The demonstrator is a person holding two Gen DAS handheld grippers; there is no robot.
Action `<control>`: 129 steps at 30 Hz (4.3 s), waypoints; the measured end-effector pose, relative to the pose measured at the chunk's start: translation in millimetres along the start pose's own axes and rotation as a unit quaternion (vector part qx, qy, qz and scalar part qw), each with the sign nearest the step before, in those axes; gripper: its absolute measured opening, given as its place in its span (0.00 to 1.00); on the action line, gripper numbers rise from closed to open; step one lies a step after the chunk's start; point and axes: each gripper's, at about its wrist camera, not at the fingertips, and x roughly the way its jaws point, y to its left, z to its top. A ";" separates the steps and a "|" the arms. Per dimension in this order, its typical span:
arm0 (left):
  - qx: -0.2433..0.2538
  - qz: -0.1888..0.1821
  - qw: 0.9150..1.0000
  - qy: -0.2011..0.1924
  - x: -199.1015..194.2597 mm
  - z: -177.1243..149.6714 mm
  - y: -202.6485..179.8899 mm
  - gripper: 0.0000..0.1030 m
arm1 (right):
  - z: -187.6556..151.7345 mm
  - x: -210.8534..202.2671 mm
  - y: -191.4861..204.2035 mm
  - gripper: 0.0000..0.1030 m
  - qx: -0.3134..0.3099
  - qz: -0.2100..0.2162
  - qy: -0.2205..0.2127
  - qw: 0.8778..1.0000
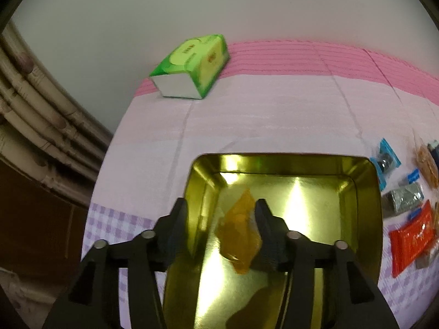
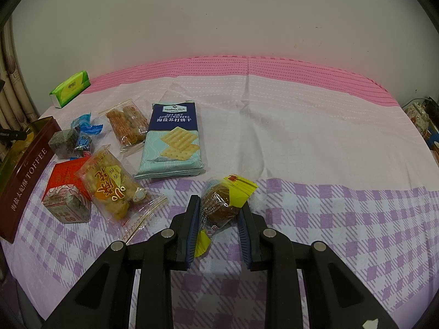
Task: Organize snacks
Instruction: 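Release the yellow pouch in the tin with the left gripper while the right gripper drops the candy there, then grasp the red gold-print packet with the left gripper while the right gripper grasps the clear-wrapped cake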
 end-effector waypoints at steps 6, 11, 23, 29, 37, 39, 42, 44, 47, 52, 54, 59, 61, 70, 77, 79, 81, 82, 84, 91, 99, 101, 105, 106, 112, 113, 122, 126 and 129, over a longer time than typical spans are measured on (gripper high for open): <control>-0.043 -0.004 0.999 -0.007 -33.6 -7.2 15.5 0.63 | -0.2 0.3 -0.5 0.23 0.002 0.002 0.000 1.000; -0.101 -0.040 0.994 -0.017 -75.8 -38.4 27.5 0.75 | 4.2 0.0 -4.2 0.23 0.013 0.013 0.018 1.000; -0.176 0.037 0.981 -0.072 -116.3 -99.5 53.6 0.76 | 34.6 -52.3 30.3 0.22 0.012 0.063 -0.002 0.998; -0.187 0.058 0.979 -0.061 -112.0 -102.1 67.4 0.76 | 74.9 -70.8 125.2 0.22 -0.044 0.174 -0.009 0.984; -0.208 0.064 0.975 -0.032 -96.1 -103.8 84.1 0.76 | 110.7 -28.9 259.6 0.22 -0.129 0.257 0.045 0.957; -0.209 0.057 0.976 -0.024 -90.8 -103.3 85.1 0.76 | 112.0 -8.0 281.3 0.22 -0.134 0.255 0.070 0.955; -0.208 0.056 0.976 -0.016 -85.9 -101.6 85.3 0.76 | 107.8 9.2 303.9 0.22 -0.160 0.239 0.091 0.953; -0.210 0.052 0.976 -0.016 -84.5 -101.4 85.8 0.76 | 106.4 21.3 318.8 0.22 -0.174 0.228 0.104 0.952; -0.205 0.057 0.977 -0.018 -84.6 -100.3 85.2 0.76 | 105.0 37.7 328.9 0.22 -0.182 0.220 0.116 0.951; -0.192 0.059 0.980 -0.018 -83.7 -98.4 82.8 0.76 | 113.7 39.9 329.2 0.33 -0.144 0.246 0.101 0.953; -0.189 0.055 0.980 -0.014 -82.8 -98.0 81.4 0.76 | 116.1 29.6 319.9 0.40 -0.125 0.249 0.083 0.957; -0.177 0.054 0.983 -0.015 -85.8 -98.0 74.8 0.76 | 99.5 -12.8 255.5 0.44 -0.075 0.271 0.048 0.959; -0.171 0.054 0.984 -0.017 -88.2 -98.4 70.1 0.76 | 76.7 -36.2 214.9 0.52 -0.080 0.238 0.033 0.967; -0.136 0.056 0.989 -0.017 -89.7 -97.1 49.4 0.76 | 10.5 -43.3 106.8 0.65 -0.011 0.138 0.061 0.988; -0.130 0.066 0.989 -0.018 -87.0 -97.0 47.4 0.76 | 7.3 -15.8 129.9 0.65 -0.059 0.114 0.044 0.991; -0.126 0.061 0.990 -0.014 -85.2 -96.7 45.5 0.76 | 8.4 -7.5 131.4 0.65 -0.065 0.109 0.049 0.991; -0.116 0.063 0.991 -0.015 -85.8 -96.8 41.6 0.76 | 9.9 4.0 132.2 0.63 -0.066 0.102 0.057 0.991; -0.112 0.064 0.992 -0.018 -87.0 -96.8 39.6 0.76 | 9.8 8.6 132.3 0.46 -0.063 0.107 0.063 0.990; -0.103 0.059 0.992 -0.030 -91.2 -97.1 35.1 0.76 | 9.4 9.1 131.5 0.45 -0.069 0.114 0.067 0.989; -0.020 -0.084 0.992 -0.091 -125.8 -98.8 2.4 0.76 | -4.9 -50.6 66.7 0.44 -0.033 0.121 0.055 0.991; 0.133 -0.249 0.955 -0.089 -147.9 -94.1 -78.4 0.76 | -49.5 -90.0 -41.9 0.44 0.034 0.036 0.047 0.998; 0.178 -0.273 0.942 -0.074 -144.8 -87.5 -102.2 0.76 | -58.1 -91.7 -53.4 0.44 0.050 0.035 0.040 0.997; 0.288 -0.275 0.915 -0.061 -130.1 -75.8 -153.7 0.76 | -58.5 -91.3 -56.2 0.44 0.060 0.048 0.028 0.997; 0.305 -0.271 0.912 -0.051 -123.7 -70.3 -164.5 0.76 | -57.7 -92.5 -55.0 0.44 0.060 0.053 0.021 0.997; 0.383 -0.273 0.882 0.004 -88.8 -47.2 -198.4 0.76 | -59.5 -94.0 -54.9 0.44 0.063 0.064 0.013 0.996; 0.395 -0.268 0.879 0.006 -85.5 -46.2 -203.7 0.75 | -59.9 -93.9 -57.5 0.44 0.068 0.067 0.013 0.995; 0.476 -0.250 0.841 0.060 -47.7 -39.1 -239.4 0.69 | -62.8 -89.1 -80.5 0.44 0.120 0.083 0.018 0.989; 0.454 -0.273 0.844 0.083 -32.3 -34.8 -242.0 0.65 | -62.6 -87.7 -81.2 0.45 0.123 0.086 0.020 0.988; 0.427 -0.274 0.859 0.076 -37.7 -35.9 -235.4 0.47 | -62.7 -85.7 -82.4 0.45 0.126 0.087 0.023 0.988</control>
